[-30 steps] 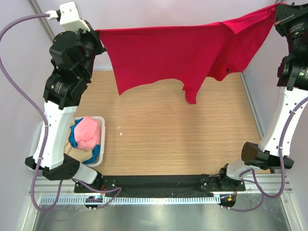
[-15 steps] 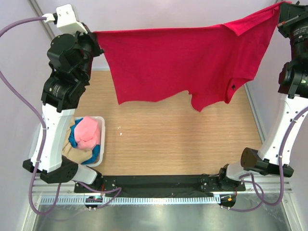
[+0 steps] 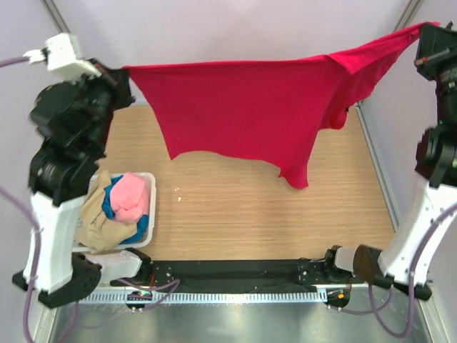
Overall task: Fold and stack the t-shirts
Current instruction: Flatten the tshirt out
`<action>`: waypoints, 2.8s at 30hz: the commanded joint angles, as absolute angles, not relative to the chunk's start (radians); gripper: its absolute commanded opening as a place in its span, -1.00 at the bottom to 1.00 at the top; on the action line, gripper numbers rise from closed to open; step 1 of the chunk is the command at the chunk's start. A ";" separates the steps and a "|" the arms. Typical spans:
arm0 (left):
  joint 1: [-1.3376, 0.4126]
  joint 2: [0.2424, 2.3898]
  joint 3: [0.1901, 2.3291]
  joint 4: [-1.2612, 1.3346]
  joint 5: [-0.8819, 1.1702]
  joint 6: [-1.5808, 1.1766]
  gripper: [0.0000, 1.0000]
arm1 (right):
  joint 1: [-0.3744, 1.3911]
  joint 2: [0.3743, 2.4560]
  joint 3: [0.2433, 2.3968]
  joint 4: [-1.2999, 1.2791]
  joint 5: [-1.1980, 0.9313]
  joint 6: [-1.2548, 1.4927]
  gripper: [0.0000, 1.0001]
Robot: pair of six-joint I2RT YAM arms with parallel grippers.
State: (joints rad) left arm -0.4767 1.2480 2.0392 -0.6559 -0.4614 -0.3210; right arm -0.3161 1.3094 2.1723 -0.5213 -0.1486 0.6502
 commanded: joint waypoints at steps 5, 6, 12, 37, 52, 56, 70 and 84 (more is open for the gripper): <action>-0.465 1.029 1.950 -0.670 -0.387 -0.391 -0.99 | -0.319 1.085 2.174 -0.506 -0.090 0.555 -0.98; -0.466 1.025 1.947 -0.678 -0.387 -0.396 -0.99 | -0.319 1.080 2.180 -0.508 -0.089 0.552 -0.98; -0.466 1.054 1.945 -0.677 -0.383 -0.405 -1.00 | -0.318 1.107 2.183 -0.517 -0.097 0.571 -0.98; -0.295 1.725 1.773 -0.425 -0.312 -0.354 -0.99 | -0.242 1.696 1.790 -0.236 -0.215 0.609 -0.98; -0.252 2.197 2.353 -0.744 -0.296 -0.310 0.34 | -0.190 2.178 2.411 -0.806 -0.088 0.586 0.04; -0.250 2.139 2.289 -0.796 -0.322 -0.316 0.67 | -0.190 2.177 2.414 -1.020 -0.032 0.571 0.15; -0.218 2.083 1.855 -0.911 -0.216 -0.584 -0.11 | 0.264 1.709 1.507 -0.907 0.146 0.663 0.10; -0.199 2.120 1.744 -0.943 -0.170 -0.678 0.02 | 0.282 1.617 1.284 -0.877 0.199 0.647 -0.02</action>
State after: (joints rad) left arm -0.2016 2.1220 1.7451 -0.9260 -0.1852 -0.6434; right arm 0.2779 1.6554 1.2804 -0.9054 0.1558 0.6426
